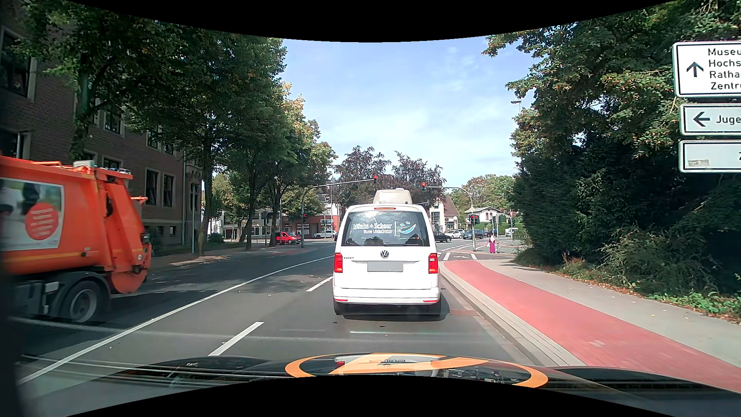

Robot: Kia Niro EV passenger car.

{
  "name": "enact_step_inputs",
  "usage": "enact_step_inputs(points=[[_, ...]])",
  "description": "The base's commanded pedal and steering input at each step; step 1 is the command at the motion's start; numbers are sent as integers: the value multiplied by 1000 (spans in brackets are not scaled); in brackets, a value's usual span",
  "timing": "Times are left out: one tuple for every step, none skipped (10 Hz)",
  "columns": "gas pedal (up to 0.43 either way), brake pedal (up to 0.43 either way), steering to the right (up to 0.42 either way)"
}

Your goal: Follow the waypoints while adhering to traffic rules and regulations

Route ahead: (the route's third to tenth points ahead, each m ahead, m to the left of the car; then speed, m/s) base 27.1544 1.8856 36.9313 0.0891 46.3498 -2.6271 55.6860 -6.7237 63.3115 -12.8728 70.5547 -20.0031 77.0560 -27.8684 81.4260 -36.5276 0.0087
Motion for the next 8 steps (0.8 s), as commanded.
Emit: enact_step_inputs(points=[[0, 183, 1], [0, 183, 1], [0, 183, 1], [0, 183, 1], [0, 183, 1], [0, 183, 1], [0, 183, 1], [0, 183, 1]])
